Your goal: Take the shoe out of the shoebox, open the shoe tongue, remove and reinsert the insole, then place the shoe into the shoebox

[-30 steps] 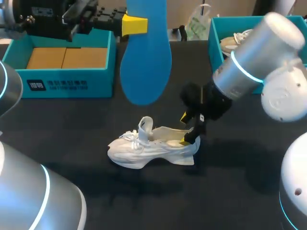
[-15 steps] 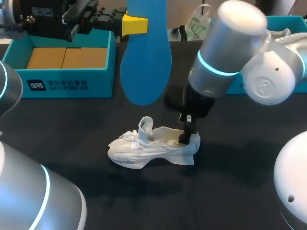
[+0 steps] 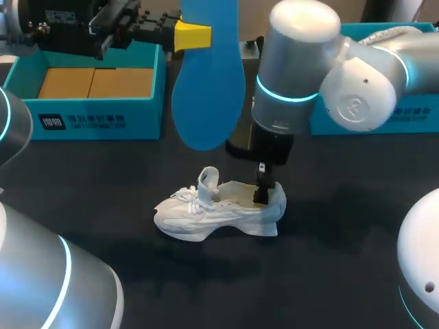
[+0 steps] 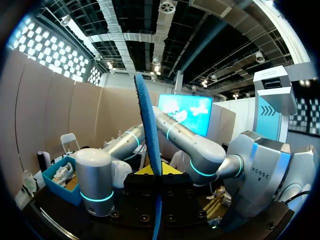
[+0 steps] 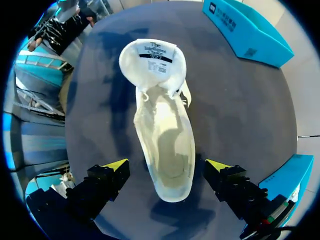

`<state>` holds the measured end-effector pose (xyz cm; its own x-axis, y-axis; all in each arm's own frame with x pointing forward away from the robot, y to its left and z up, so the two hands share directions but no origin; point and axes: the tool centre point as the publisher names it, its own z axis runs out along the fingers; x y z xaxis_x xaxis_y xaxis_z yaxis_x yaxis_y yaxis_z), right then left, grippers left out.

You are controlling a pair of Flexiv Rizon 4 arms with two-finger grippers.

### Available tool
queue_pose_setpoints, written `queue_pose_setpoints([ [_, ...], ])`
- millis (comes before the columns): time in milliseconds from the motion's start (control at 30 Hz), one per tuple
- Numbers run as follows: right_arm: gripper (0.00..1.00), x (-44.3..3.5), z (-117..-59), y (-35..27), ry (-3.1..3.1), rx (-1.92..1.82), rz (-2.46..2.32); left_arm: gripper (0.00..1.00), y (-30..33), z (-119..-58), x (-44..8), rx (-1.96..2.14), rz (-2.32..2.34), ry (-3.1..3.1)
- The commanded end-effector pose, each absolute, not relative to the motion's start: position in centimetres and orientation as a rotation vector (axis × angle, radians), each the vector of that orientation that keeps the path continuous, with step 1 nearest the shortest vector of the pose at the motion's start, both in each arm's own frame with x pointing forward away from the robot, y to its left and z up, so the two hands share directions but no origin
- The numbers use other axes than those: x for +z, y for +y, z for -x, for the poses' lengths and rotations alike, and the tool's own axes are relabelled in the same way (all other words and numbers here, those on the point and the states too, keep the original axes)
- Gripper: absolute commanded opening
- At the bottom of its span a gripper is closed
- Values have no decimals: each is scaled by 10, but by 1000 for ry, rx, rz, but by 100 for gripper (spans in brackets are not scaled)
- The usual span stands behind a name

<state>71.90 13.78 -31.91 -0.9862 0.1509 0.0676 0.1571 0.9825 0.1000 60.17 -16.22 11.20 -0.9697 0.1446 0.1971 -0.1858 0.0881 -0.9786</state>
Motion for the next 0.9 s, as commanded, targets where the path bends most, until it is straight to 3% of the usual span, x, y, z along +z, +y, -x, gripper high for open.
queue_pose_setpoints([
  [33, 100, -323, -723, 145, -3071, -98, 229, 0, -163, -603, 112, 1969, -39, -2122],
  [433, 100, -315, -750, 160, -3121, -57, 143, 0, -163, -603, 112, 1969, -39, -2122],
  [900, 100, -363, -767, 173, -3051, -81, 94, 0, -163, -603, 112, 1969, -39, -2122],
])
